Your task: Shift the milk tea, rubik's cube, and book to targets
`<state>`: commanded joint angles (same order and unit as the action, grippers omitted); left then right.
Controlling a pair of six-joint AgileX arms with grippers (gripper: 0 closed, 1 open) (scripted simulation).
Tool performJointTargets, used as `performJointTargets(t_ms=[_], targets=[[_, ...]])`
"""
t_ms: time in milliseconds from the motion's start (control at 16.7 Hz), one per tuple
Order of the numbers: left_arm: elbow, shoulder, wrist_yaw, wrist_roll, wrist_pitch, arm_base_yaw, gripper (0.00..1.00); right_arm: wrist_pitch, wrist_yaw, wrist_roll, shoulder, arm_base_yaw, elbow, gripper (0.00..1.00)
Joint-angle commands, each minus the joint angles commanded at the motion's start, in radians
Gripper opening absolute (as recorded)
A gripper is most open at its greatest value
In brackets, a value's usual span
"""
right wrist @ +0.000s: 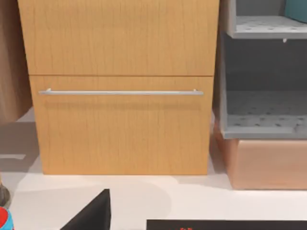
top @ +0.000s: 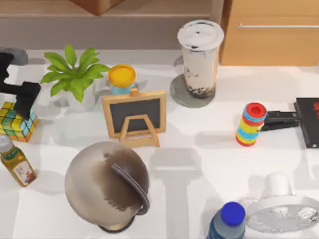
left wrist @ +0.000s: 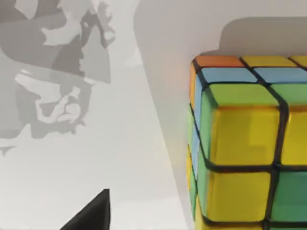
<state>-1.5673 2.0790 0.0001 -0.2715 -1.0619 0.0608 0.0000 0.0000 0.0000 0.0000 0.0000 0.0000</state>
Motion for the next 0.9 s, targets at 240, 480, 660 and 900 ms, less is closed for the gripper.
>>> performJointTargets(t_ms=[240, 480, 660, 900], targets=[[0.033, 0.031, 0.002, 0.029, 0.067, -0.031, 1.0, 0.0, 0.0, 0.0, 0.0, 0.0, 0.0, 1.0], [0.033, 0.031, 0.002, 0.029, 0.067, -0.031, 0.92, 0.0, 0.0, 0.0, 0.0, 0.0, 0.0, 1.0], [0.033, 0.031, 0.002, 0.029, 0.067, -0.031, 0.7, 0.0, 0.0, 0.0, 0.0, 0.0, 0.0, 1.0], [0.033, 0.031, 0.002, 0.029, 0.067, -0.031, 0.4, 0.0, 0.0, 0.0, 0.0, 0.0, 0.0, 1.0]])
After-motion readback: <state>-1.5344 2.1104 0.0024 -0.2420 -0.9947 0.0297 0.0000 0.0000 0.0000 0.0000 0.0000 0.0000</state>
